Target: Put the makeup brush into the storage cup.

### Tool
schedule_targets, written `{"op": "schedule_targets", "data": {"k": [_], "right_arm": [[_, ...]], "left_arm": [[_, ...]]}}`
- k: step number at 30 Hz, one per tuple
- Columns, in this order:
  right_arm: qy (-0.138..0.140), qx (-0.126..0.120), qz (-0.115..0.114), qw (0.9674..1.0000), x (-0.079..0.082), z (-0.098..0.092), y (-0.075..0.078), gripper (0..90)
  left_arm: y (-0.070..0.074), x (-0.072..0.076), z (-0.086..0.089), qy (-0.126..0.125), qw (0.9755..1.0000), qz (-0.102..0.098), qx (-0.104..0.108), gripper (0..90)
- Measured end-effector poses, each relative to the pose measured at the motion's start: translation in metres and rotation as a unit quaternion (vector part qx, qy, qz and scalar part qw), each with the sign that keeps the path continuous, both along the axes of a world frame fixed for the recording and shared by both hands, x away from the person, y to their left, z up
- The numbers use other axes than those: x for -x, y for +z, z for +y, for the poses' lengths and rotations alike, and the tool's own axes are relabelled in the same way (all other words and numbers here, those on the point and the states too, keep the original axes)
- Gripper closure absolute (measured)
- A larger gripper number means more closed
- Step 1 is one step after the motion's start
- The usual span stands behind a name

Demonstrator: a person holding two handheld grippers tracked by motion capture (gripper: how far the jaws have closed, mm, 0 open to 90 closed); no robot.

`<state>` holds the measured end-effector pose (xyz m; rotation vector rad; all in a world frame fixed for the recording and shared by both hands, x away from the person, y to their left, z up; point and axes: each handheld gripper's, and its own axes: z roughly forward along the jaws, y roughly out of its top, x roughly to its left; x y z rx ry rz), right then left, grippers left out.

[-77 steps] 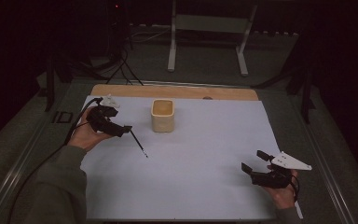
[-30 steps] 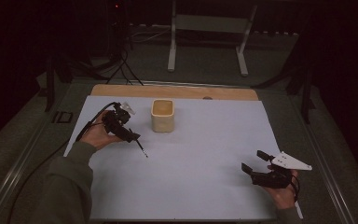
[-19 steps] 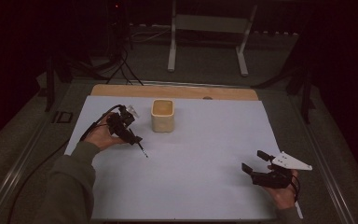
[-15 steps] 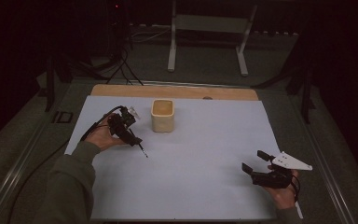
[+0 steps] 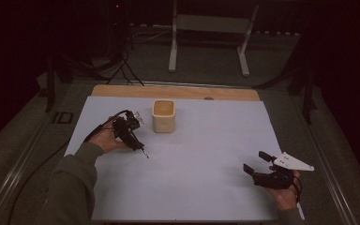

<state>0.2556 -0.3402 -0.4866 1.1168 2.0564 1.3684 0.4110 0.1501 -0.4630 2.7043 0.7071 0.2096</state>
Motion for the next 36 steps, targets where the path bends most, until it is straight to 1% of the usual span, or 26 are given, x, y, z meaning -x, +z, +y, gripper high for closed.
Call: {"op": "schedule_targets", "data": {"k": [2, 6, 15, 18, 19, 22, 23, 24, 26, 27, 28, 32, 34, 36], "right_arm": [[0.0, -0.001, 0.0, 1.0, 0.0, 0.0, 0.0, 14.0], [0.0, -0.001, 0.0, 1.0, 0.0, -0.001, 0.0, 14.0], [0.0, 0.0, 0.001, 1.0, 0.0, 0.0, 0.0, 14.0], [0.0, 0.0, 0.0, 1.0, 0.0, -0.001, 0.0, 14.0], [0.0, 0.0, 0.0, 1.0, 0.0, -0.001, 0.0, 14.0], [0.0, 0.0, 0.0, 1.0, 0.0, -0.001, 0.0, 14.0], [0.0, 0.0, 0.0, 1.0, 0.0, -0.001, 0.0, 14.0], [0.0, 0.0, 0.0, 1.0, 0.0, -0.001, 0.0, 14.0], [0.0, 0.0, 0.0, 1.0, 0.0, -0.001, 0.0, 14.0], [0.0, 0.0, 0.0, 1.0, 0.0, -0.001, 0.0, 14.0], [0.0, 0.0, -0.001, 1.0, 0.001, -0.001, 0.0, 14.0], [0.0, 0.0, 0.0, 1.0, 0.001, -0.001, 0.0, 14.0], [0.0, 0.0, 0.0, 1.0, 0.001, -0.001, 0.0, 14.0], [0.0, 0.0, 0.0, 1.0, 0.001, -0.001, 0.0, 14.0]], "left_arm": [[-0.003, 0.0, -0.002, -0.003, 1.0, 0.005, -0.002, 16.7], [-0.009, 0.0, -0.006, -0.013, 0.9998, 0.009, -0.014, 16.5], [-0.019, 0.002, -0.015, -0.035, 0.9991, 0.02, -0.017, 16.9], [-0.024, 0.002, -0.018, -0.044, 0.9985, 0.03, -0.014, 17.3], [-0.026, 0.002, -0.019, -0.046, 0.9984, 0.03, -0.015, 17.7], [-0.032, 0.003, -0.025, -0.064, 0.997, 0.037, -0.022, 19.4], [-0.034, 0.004, -0.027, -0.067, 0.9967, 0.039, -0.025, 20.3], [-0.037, 0.004, -0.028, -0.07, 0.9962, 0.044, -0.028, 21.4], [-0.037, 0.002, -0.027, -0.068, 0.9961, 0.049, -0.024, 22.3], [-0.036, 0.001, -0.026, -0.065, 0.9964, 0.049, -0.022, 23.9], [-0.036, 0.0, -0.025, -0.061, 0.9967, 0.049, -0.02, 27.4], [-0.033, -0.003, -0.019, -0.045, 0.9977, 0.049, -0.012, 44.5], [-0.033, -0.004, -0.018, -0.045, 0.9977, 0.049, -0.011, 47.6], [-0.033, -0.004, -0.019, -0.045, 0.9978, 0.047, -0.014, 46.7]]}}
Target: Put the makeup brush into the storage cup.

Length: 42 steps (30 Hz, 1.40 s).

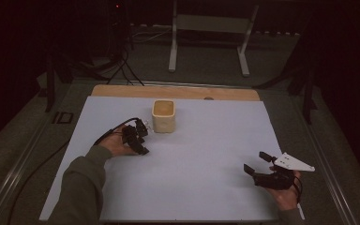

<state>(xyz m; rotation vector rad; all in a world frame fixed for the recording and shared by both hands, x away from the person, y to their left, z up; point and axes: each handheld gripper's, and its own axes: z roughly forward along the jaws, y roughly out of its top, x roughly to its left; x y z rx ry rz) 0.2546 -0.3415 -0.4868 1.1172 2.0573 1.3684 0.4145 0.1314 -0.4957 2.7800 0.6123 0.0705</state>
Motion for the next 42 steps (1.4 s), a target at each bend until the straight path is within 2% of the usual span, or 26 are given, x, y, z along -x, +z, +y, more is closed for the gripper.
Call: {"op": "schedule_targets", "data": {"k": [5, 9, 11, 15, 21, 24, 26, 27, 29, 30, 31, 33, 34, 37, 39, 40, 42], "right_arm": [[0.001, 0.0, 0.001, 1.0, 0.0, 0.0, 0.0, 14.0], [0.002, 0.001, 0.002, 1.0, 0.0, 0.0, -0.001, 14.0], [0.002, 0.001, 0.002, 1.0, 0.0, 0.001, -0.001, 14.0], [0.003, 0.001, 0.002, 1.0, 0.0, 0.001, -0.001, 14.0], [0.003, 0.001, 0.002, 1.0, 0.0, 0.0, -0.001, 14.0], [0.004, 0.001, 0.003, 1.0, 0.0, 0.0, -0.001, 14.1], [0.004, 0.001, 0.004, 1.0, 0.0, 0.001, -0.001, 14.1], [0.004, 0.002, 0.004, 1.0, 0.0, 0.001, -0.001, 14.1], [0.004, 0.001, 0.005, 1.0, 0.0, 0.0, -0.001, 14.1], [0.004, 0.001, 0.005, 1.0, 0.0, 0.0, -0.001, 14.1], [0.004, 0.001, 0.005, 1.0, 0.0, 0.0, -0.001, 14.1], [0.003, 0.001, 0.006, 1.0, 0.0, 0.0, -0.001, 14.1], [0.004, 0.0, 0.007, 1.0, -0.001, 0.0, -0.002, 14.1], [0.005, 0.002, 0.008, 1.0, -0.001, 0.0, -0.002, 14.1], [0.007, 0.004, 0.007, 0.9999, -0.001, 0.001, -0.002, 14.1], [0.007, 0.004, 0.007, 0.9999, -0.001, 0.001, -0.002, 14.1], [0.006, 0.001, 0.008, 0.9999, 0.0, 0.0, -0.002, 14.1]], "left_arm": [[0.002, -0.001, 0.004, 0.008, 0.9999, -0.007, 0.001, 38.0], [0.001, -0.003, 0.009, 0.007, 1.0, -0.002, -0.006, 31.6], [-0.002, -0.004, 0.009, 0.01, 0.9998, -0.003, -0.019, 31.2], [-0.003, -0.008, 0.013, 0.02, 0.9998, 0.007, -0.004, 30.7], [-0.001, -0.012, 0.017, 0.044, 0.999, 0.008, -0.001, 47.3], [0.001, -0.014, 0.016, 0.049, 0.9987, 0.008, -0.01, 53.1], [0.001, -0.014, 0.016, 0.05, 0.9986, 0.008, -0.012, 60.4], [0.002, -0.014, 0.016, 0.048, 0.9986, 0.012, -0.018, 60.4], [0.003, -0.013, 0.016, 0.049, 0.9985, 0.016, -0.021, 74.1], [0.003, -0.013, 0.017, 0.046, 0.9985, 0.016, -0.023, 74.1], [0.003, -0.013, 0.02, 0.05, 0.9982, 0.026, -0.021, 80.5], [0.004, -0.013, 0.024, 0.047, 0.998, 0.033, -0.028, 81.9], [0.004, -0.011, 0.024, 0.044, 0.9976, 0.036, -0.039, 83.3], [0.005, -0.01, 0.023, 0.038, 0.9974, 0.035, -0.05, 84.3], [0.005, -0.008, 0.019, 0.031, 0.9964, 0.032, -0.072, 84.5], [0.005, -0.008, 0.019, 0.031, 0.9964, 0.032, -0.072, 84.5], [0.006, -0.008, 0.015, 0.026, 0.9947, 0.035, -0.093, 85.0]]}}
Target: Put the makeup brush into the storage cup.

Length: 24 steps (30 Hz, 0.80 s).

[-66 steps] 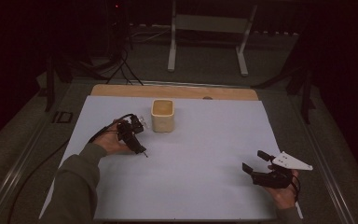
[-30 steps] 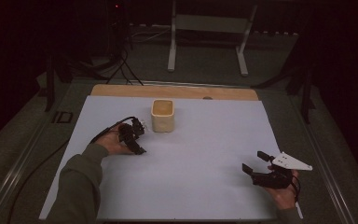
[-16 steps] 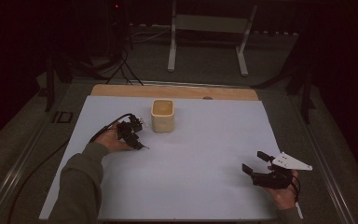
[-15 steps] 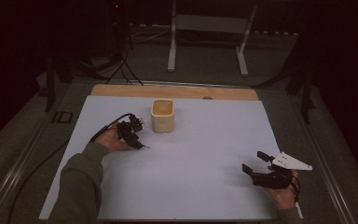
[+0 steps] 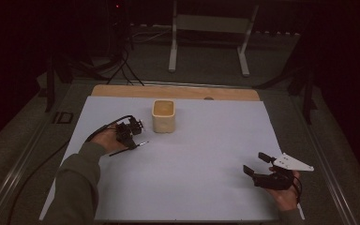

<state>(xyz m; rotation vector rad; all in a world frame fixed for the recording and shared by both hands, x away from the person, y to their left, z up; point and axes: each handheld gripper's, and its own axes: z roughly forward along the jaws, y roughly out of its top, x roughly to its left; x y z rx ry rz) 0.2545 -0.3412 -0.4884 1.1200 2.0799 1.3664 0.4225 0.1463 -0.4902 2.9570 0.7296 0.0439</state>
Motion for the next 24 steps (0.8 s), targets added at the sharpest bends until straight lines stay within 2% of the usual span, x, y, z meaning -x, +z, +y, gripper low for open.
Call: {"op": "schedule_targets", "data": {"k": [5, 12, 14, 17, 21, 24], "right_arm": [[0.001, 0.001, 0.001, 1.0, 0.0, 0.0, -0.001, 14.1], [0.0, 0.001, 0.001, 1.0, 0.0, -0.001, -0.001, 14.1], [0.0, 0.001, 0.002, 1.0, -0.001, -0.001, -0.001, 14.1], [0.0, 0.002, 0.003, 1.0, -0.001, 0.0, -0.001, 14.1], [0.0, 0.002, 0.001, 1.0, 0.0, 0.0, -0.001, 14.1], [-0.001, 0.002, 0.001, 1.0, 0.0, 0.0, -0.001, 14.1]], "left_arm": [[0.0, 0.0, -0.005, -0.004, 0.9998, 0.003, -0.019, 86.2], [0.002, 0.0, -0.004, 0.002, 0.9998, -0.001, -0.019, 86.5], [0.006, 0.0, -0.002, 0.007, 0.9999, -0.006, -0.01, 86.5], [0.017, -0.001, 0.003, 0.019, 0.9995, -0.019, 0.018, 86.5], [0.031, 0.0, 0.01, 0.037, 0.9974, -0.04, 0.047, 86.4], [0.039, 0.002, 0.015, 0.047, 0.9957, -0.054, 0.059, 86.4]]}}
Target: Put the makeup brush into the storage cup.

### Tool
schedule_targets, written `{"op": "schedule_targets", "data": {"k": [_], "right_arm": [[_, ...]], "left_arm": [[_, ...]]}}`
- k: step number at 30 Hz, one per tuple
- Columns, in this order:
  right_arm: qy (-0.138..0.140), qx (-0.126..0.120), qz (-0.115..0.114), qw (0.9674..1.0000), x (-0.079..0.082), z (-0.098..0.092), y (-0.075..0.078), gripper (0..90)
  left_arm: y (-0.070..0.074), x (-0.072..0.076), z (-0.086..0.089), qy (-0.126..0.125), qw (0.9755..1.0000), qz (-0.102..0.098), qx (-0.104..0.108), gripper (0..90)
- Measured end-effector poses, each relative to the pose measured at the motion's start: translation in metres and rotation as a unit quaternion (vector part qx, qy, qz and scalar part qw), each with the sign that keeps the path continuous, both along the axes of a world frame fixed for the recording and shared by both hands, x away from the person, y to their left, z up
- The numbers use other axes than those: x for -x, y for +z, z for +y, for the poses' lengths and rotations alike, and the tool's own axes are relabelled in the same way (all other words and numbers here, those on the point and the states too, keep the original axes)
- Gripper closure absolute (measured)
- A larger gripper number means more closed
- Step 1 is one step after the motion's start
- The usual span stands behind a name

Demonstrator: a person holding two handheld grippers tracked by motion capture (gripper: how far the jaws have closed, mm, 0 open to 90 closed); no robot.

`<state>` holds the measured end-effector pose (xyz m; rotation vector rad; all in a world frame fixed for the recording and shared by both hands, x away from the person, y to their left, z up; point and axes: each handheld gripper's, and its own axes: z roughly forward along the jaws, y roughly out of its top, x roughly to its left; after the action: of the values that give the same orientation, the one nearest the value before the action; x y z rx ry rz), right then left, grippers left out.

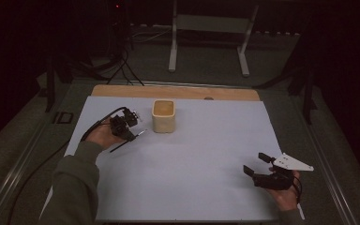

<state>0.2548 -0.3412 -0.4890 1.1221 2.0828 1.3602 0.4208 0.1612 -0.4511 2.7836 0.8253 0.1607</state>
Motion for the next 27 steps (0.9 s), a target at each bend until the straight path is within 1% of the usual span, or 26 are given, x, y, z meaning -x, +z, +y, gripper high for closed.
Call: {"op": "schedule_targets", "data": {"k": [1, 5, 6, 8, 10, 11, 13, 19, 20, 21, 23, 24, 25, 26, 27], "right_arm": [[0.0, 0.0, 0.0, 1.0, 0.0, 0.0, 0.0, 14.1], [0.001, 0.001, -0.001, 1.0, 0.0, 0.0, 0.0, 14.1], [0.0, 0.001, 0.0, 1.0, 0.0, 0.0, 0.0, 14.1], [0.0, 0.001, 0.0, 1.0, 0.0, 0.0, 0.0, 14.1], [0.0, 0.001, 0.0, 1.0, 0.0, 0.0, 0.0, 14.1], [0.001, 0.001, -0.001, 1.0, 0.0, 0.001, 0.0, 14.1], [0.001, 0.002, 0.0, 1.0, 0.0, 0.001, 0.0, 14.1], [0.0, 0.001, -0.001, 1.0, 0.0, 0.001, 0.0, 14.0], [0.0, 0.001, -0.001, 1.0, 0.0, 0.001, 0.0, 14.0], [0.0, 0.001, -0.001, 1.0, 0.0, 0.001, 0.0, 14.1], [0.0, 0.001, -0.001, 1.0, 0.0, 0.001, 0.0, 14.0], [0.0, 0.001, -0.002, 1.0, 0.0, 0.001, 0.0, 14.0], [0.0, 0.001, -0.002, 1.0, 0.0, 0.001, 0.0, 14.0], [0.0, 0.001, -0.002, 1.0, 0.0, 0.001, 0.0, 14.0], [0.0, 0.001, -0.001, 1.0, 0.0, 0.001, 0.0, 14.1]], "left_arm": [[0.002, 0.0, 0.001, 0.004, 1.0, -0.002, 0.004, 86.5], [0.009, 0.001, 0.005, 0.014, 0.9997, -0.019, 0.01, 86.4], [0.01, 0.001, 0.006, 0.022, 0.9994, -0.023, 0.014, 86.4], [0.013, 0.002, 0.008, 0.029, 0.9989, -0.032, 0.019, 86.4], [0.016, 0.002, 0.009, 0.033, 0.9985, -0.038, 0.022, 86.4], [0.017, 0.002, 0.009, 0.036, 0.9981, -0.045, 0.024, 86.4], [0.02, 0.002, 0.011, 0.044, 0.9972, -0.051, 0.031, 86.5], [0.028, 0.002, 0.014, 0.068, 0.9936, -0.078, 0.044, 86.4], [0.028, 0.002, 0.014, 0.068, 0.9936, -0.078, 0.044, 86.4], [0.03, 0.002, 0.015, 0.075, 0.9921, -0.087, 0.05, 86.4], [0.031, 0.002, 0.016, 0.082, 0.9906, -0.095, 0.055, 86.4], [0.032, 0.003, 0.016, 0.085, 0.9892, -0.101, 0.062, 86.4], [0.033, 0.003, 0.016, 0.087, 0.9887, -0.104, 0.064, 86.4], [0.033, 0.003, 0.016, 0.087, 0.9887, -0.104, 0.064, 86.4], [0.036, 0.003, 0.017, 0.092, 0.9863, -0.114, 0.076, 86.4]]}}
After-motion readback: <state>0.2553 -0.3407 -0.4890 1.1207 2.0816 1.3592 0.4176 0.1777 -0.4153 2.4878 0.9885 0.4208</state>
